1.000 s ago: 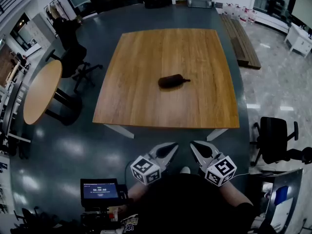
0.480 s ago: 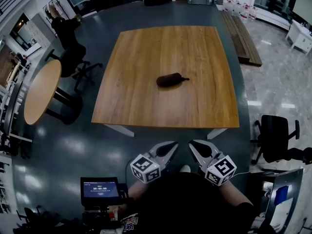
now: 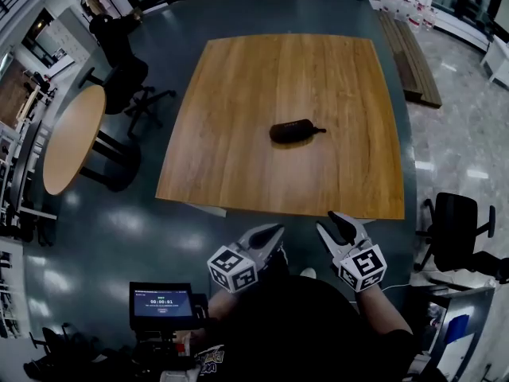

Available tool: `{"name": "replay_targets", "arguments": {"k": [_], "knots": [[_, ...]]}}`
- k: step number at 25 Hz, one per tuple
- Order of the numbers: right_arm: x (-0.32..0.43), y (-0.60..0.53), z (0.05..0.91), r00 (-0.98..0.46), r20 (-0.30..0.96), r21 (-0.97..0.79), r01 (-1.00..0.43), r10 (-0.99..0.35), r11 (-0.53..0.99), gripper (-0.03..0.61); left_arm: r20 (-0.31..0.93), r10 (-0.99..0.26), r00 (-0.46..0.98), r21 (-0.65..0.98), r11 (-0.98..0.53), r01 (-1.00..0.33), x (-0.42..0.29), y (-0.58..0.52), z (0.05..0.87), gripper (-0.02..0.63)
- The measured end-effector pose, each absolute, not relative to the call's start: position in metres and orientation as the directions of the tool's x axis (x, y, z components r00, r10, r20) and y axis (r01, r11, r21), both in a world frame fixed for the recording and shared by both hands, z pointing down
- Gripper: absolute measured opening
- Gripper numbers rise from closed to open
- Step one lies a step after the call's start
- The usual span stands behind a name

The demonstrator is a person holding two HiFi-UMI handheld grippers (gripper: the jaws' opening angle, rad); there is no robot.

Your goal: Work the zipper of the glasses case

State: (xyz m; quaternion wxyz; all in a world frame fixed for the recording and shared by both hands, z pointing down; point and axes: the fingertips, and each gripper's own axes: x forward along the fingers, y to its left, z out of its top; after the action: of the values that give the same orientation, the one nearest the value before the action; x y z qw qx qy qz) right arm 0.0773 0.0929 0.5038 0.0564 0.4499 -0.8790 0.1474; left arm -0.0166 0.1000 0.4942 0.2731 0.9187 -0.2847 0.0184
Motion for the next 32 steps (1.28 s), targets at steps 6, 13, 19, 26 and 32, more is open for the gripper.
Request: {"name": "replay_targets", "arguments": {"k": [6,13,19,26,32], "knots": [[0.076,-0.004,0.544,-0.415,0.466,0.393,-0.694,-0.782,0.603,0.186,0.176,-0.494,0.851,0.558,-0.662,-0.500,-0.031,0.030,0.504,0.002],[0.079,-0.118,0.637,-0.202,0.689,0.646,-0.265,-0.696,0.716,0.243,0.155,-0.471,0.868,0.587,-0.664,-0.464,-0.068,-0.040,0.505,0.002],[0.084,-0.172,0.670,-0.138,0.716,0.687,-0.032,-0.684,0.726,0.341,0.198,-0.524,0.829,0.641,-0.571,-0.514,-0.098,-0.056,0.527,0.002],[0.063,-0.199,0.696,-0.208,0.752,0.658,0.174,-0.626,0.732,0.370,0.230,-0.611,0.757,0.657,-0.477,-0.584,-0.106,-0.064,0.533,0.002],[0.050,-0.197,0.698,-0.276,0.820,0.560,0.211,-0.501,0.801,0.253,0.261,-0.654,0.710,0.678,-0.400,-0.617,-0.106,-0.048,0.540,0.002]]}}
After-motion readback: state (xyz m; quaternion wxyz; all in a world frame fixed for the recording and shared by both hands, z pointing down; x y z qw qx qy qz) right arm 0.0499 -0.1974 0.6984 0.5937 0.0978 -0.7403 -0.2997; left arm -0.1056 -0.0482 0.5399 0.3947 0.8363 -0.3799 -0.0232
